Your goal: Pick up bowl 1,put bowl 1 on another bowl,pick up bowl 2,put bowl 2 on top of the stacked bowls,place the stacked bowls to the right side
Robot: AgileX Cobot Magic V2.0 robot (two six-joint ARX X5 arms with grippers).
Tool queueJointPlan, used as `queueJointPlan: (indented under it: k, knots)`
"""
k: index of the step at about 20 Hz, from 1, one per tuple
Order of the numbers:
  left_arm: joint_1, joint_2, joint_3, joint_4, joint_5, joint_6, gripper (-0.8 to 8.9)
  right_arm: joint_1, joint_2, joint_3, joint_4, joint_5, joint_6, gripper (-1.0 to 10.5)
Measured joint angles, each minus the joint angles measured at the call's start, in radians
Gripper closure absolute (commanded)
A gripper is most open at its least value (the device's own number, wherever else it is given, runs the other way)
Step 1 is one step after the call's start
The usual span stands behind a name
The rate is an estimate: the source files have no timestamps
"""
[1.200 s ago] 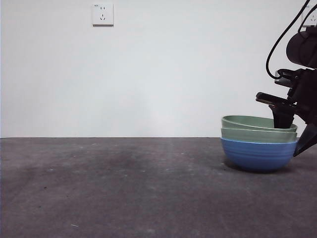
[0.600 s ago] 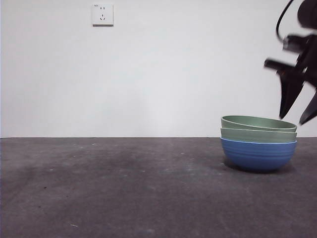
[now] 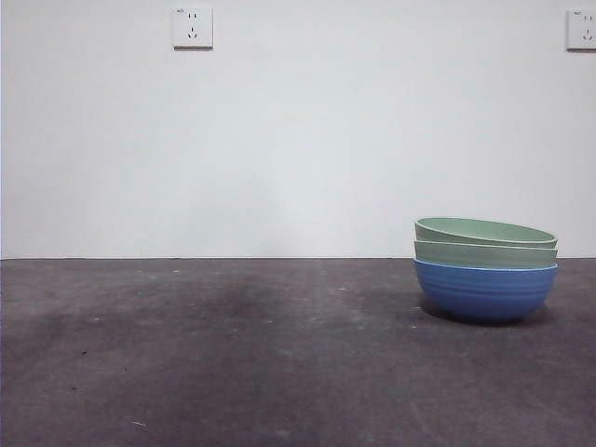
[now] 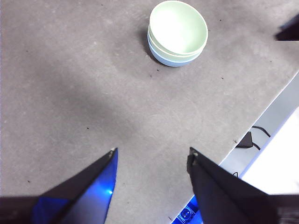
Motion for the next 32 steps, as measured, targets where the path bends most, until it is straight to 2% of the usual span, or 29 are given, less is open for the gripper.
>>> queueJointPlan:
  k: [1,2,21,23,25,27,30,32]
  knots:
    - [0.000,0.000,0.000,-0.002,0.000,0.002,6.80,0.007,-0.030,0.000,-0.018,0.000,-0.001,9.5]
    - [0.000,0.000,0.000,-0.003,0.000,0.003,8.11,0.011,-0.053,0.000,-0.027,0.000,-0.002,9.6]
    - [0.000,0.000,0.000,-0.008,0.000,0.010,8.17,0.011,-0.085,0.000,-0.045,0.003,-0.003,9.4]
    - [0.005,-0.010,0.000,0.002,-0.019,0.036,8.17,0.011,-0.084,0.000,-0.045,0.003,-0.003,9.4]
    - [0.050,-0.052,-0.004,0.107,-0.058,0.088,8.17,0.011,-0.085,0.000,-0.045,0.003,-0.003,9.4]
    - [0.130,-0.116,-0.005,0.277,-0.064,0.130,8.17,0.010,-0.085,0.000,-0.045,0.003,-0.003,9.4]
    - [0.274,-0.235,-0.024,0.477,-0.001,0.157,8.17,0.010,-0.085,0.000,-0.045,0.003,-0.003,9.4]
    - [0.373,-0.323,-0.109,0.580,0.005,0.161,8.17,0.010,-0.085,0.000,-0.045,0.003,-0.003,9.4]
